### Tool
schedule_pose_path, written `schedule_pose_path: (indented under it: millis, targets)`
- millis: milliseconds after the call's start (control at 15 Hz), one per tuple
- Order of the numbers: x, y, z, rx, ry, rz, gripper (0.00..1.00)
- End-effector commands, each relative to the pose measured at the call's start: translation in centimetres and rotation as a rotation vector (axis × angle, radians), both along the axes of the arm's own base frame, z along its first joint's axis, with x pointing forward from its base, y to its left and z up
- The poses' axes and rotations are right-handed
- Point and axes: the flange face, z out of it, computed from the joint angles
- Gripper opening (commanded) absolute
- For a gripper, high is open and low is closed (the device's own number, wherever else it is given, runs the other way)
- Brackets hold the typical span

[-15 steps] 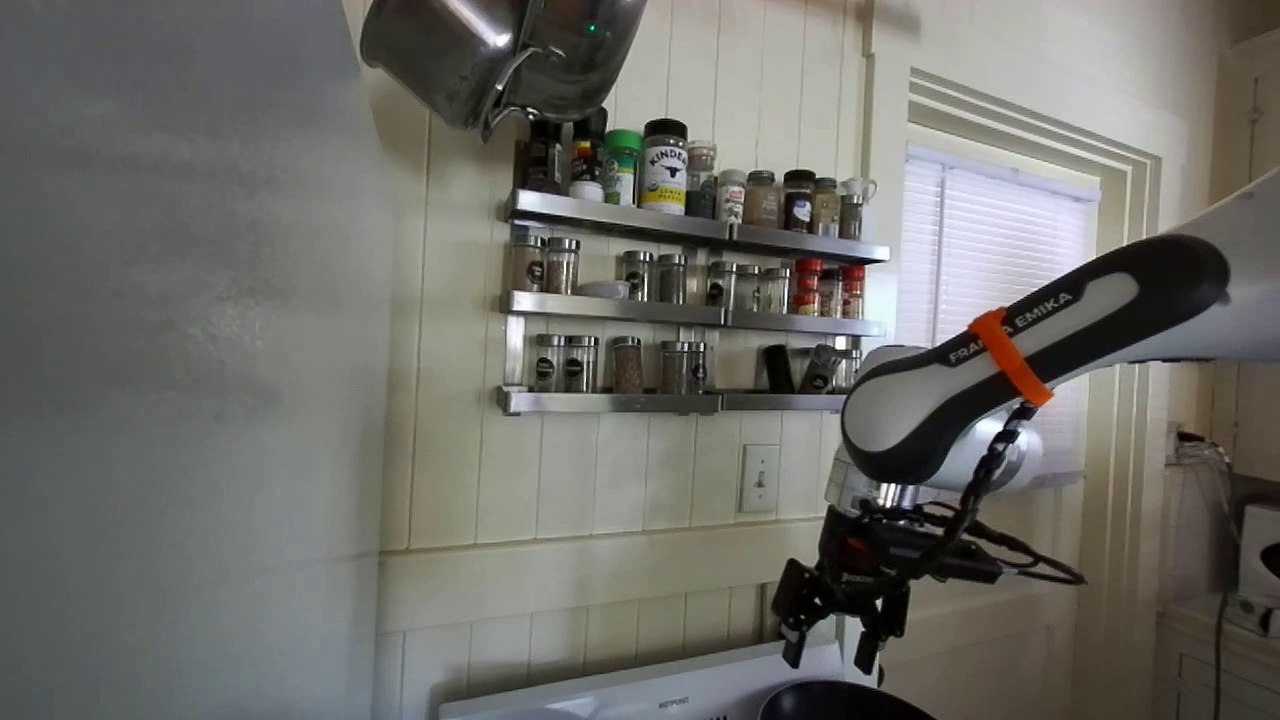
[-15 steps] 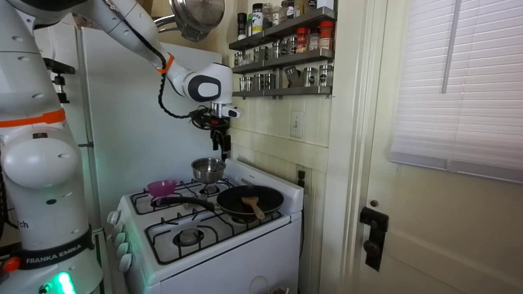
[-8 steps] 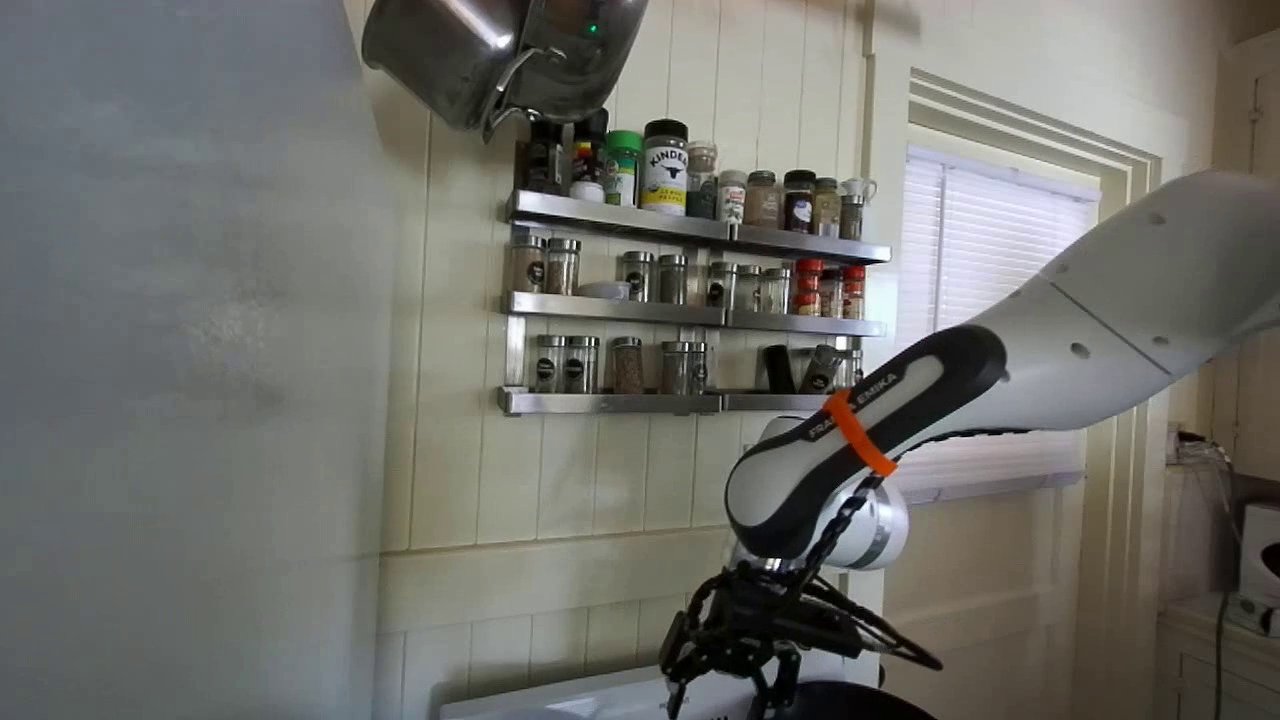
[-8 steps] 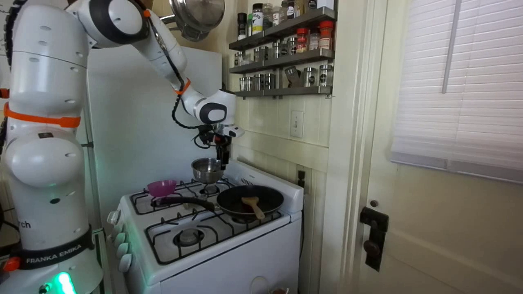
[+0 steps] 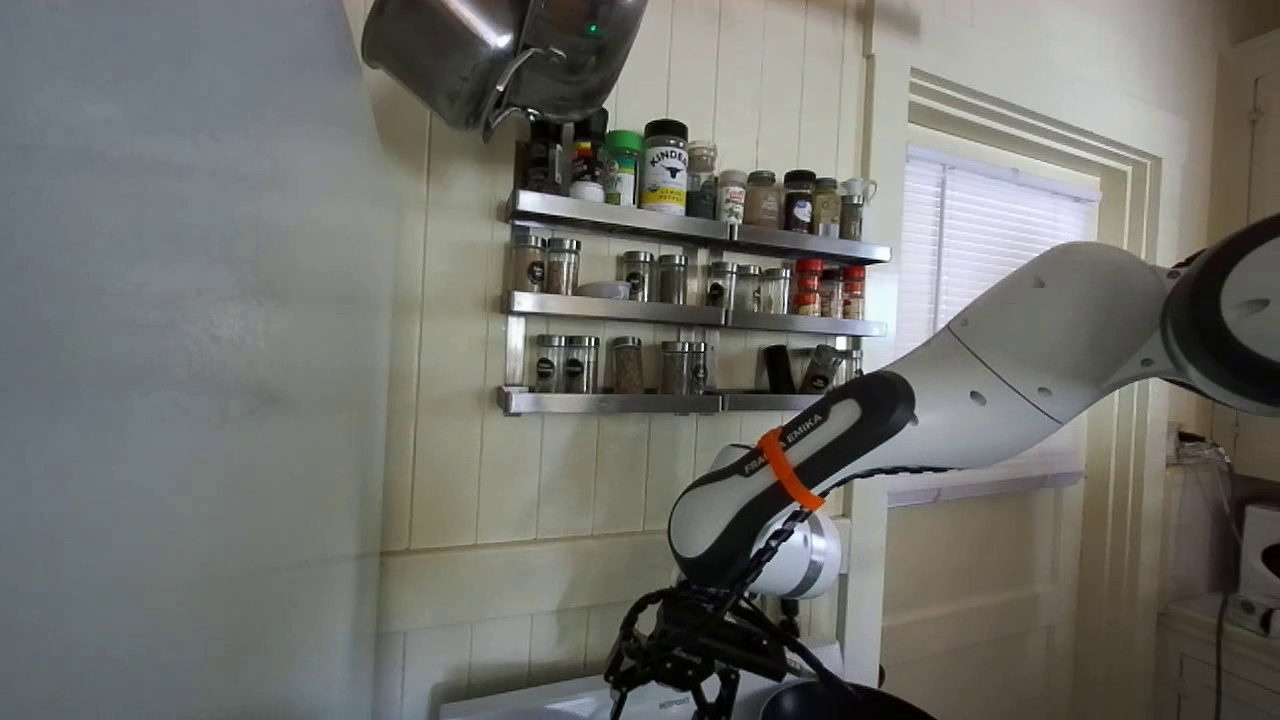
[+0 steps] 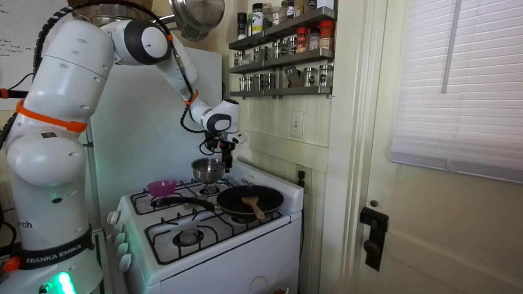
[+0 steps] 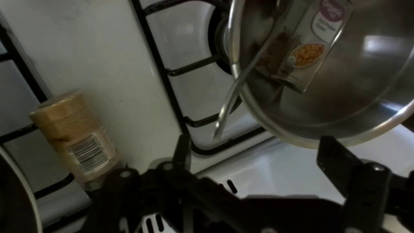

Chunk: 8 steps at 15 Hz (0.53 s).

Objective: Take the silver spoon out of the silver bowl and put it in the pan.

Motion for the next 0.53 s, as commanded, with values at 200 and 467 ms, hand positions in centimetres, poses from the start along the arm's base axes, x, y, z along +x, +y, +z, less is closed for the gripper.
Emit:
schedule_pose_path:
  millis: [200, 467]
  targets:
    - [0.11, 1.62, 0.3, 0.017, 0.019, 0.045, 1.0]
    - [-0.23, 0.7, 0.71, 0.008, 0.0, 0.009, 1.0]
